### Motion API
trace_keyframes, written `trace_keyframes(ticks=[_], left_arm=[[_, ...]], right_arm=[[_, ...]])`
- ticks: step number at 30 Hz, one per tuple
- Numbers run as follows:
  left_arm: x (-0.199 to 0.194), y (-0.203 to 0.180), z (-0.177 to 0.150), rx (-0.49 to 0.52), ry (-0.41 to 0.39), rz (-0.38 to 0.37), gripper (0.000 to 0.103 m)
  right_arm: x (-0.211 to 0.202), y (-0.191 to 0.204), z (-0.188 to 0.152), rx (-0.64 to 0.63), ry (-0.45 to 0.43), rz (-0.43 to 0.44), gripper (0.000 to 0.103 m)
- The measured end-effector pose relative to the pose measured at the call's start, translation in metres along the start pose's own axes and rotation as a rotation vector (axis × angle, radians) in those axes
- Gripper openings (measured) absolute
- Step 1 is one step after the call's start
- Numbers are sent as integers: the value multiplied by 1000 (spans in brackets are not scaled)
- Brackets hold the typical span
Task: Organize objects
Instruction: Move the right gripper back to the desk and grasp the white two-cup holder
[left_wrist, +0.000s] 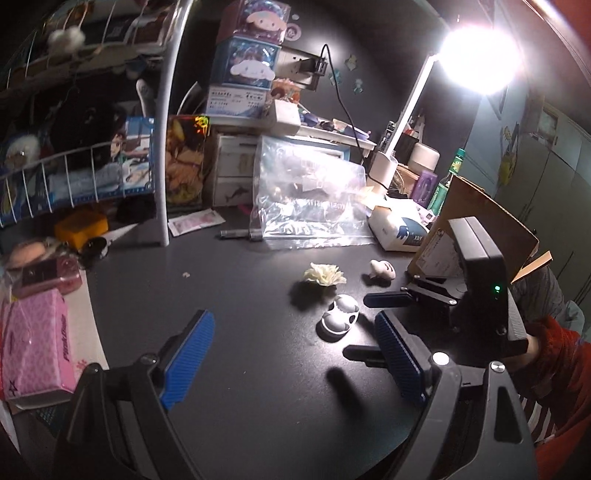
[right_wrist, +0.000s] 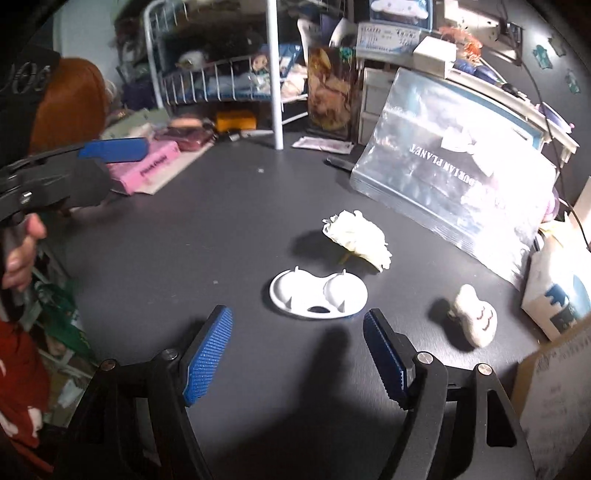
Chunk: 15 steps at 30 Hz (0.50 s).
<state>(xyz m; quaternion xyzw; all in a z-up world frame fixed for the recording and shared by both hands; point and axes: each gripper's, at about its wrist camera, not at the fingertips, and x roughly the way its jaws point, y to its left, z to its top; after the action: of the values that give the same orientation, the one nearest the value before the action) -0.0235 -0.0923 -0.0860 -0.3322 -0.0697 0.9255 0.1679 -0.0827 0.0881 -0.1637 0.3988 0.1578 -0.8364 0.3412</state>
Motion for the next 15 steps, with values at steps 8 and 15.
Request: trace_keyframes(ticks=[8,15], left_arm=[[10,7,-3,-12,25,6,87],[16,2,-1,-9,42,-10,87]], right_arm=[[18,-9,6,13,23,-31,71],[16,-7,6,-2,8,-35,59]])
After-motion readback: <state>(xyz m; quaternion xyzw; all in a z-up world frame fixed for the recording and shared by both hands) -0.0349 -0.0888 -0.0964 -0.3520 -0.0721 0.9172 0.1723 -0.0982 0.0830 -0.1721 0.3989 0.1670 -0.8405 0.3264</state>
